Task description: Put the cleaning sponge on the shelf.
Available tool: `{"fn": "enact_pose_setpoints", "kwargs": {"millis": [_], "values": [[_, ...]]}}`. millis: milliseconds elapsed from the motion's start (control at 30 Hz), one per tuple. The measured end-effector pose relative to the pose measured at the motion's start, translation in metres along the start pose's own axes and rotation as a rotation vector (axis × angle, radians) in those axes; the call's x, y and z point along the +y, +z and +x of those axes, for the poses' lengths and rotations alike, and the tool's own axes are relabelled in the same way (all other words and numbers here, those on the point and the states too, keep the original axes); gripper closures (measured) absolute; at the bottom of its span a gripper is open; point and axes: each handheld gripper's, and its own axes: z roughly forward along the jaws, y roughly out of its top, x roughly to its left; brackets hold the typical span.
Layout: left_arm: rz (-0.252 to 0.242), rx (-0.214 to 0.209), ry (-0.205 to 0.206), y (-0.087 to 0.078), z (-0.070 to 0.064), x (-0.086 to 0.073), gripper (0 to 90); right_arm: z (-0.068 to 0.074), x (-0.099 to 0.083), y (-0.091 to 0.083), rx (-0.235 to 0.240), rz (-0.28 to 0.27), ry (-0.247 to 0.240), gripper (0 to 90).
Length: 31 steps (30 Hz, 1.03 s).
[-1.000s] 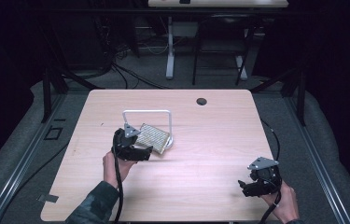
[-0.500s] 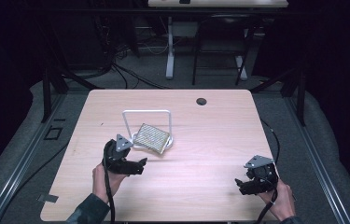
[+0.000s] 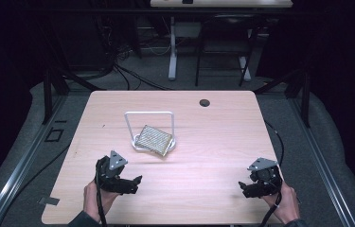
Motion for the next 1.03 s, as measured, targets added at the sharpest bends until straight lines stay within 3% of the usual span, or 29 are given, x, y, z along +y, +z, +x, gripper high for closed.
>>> {"fn": "enact_pose_setpoints", "kwargs": {"millis": [500,1033], "values": [[0.087,-0.054,-0.025,-0.01,0.001,-0.041,0.2,0.002,0.0,0.002,0.001,0.01,-0.013,10.5],[0.116,-0.056,-0.013,-0.001,0.004,-0.041,0.3,0.002,0.0,0.005,0.009,0.02,-0.026,11.3]]}}
